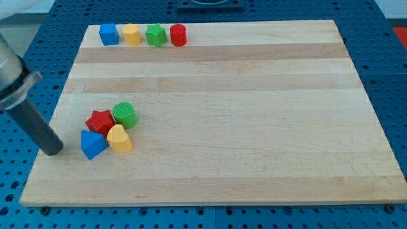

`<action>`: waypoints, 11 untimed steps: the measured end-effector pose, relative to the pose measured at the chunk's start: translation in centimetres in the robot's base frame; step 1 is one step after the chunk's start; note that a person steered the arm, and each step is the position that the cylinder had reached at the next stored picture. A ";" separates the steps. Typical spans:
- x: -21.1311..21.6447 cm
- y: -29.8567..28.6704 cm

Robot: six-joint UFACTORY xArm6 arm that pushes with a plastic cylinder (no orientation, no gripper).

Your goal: Move the blue triangle right to the green circle

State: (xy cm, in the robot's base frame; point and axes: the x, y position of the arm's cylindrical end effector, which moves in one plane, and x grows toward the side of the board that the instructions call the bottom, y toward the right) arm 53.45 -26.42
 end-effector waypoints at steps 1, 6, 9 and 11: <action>0.6 2.6; -2.8 6.8; -3.8 13.9; -7.6 14.4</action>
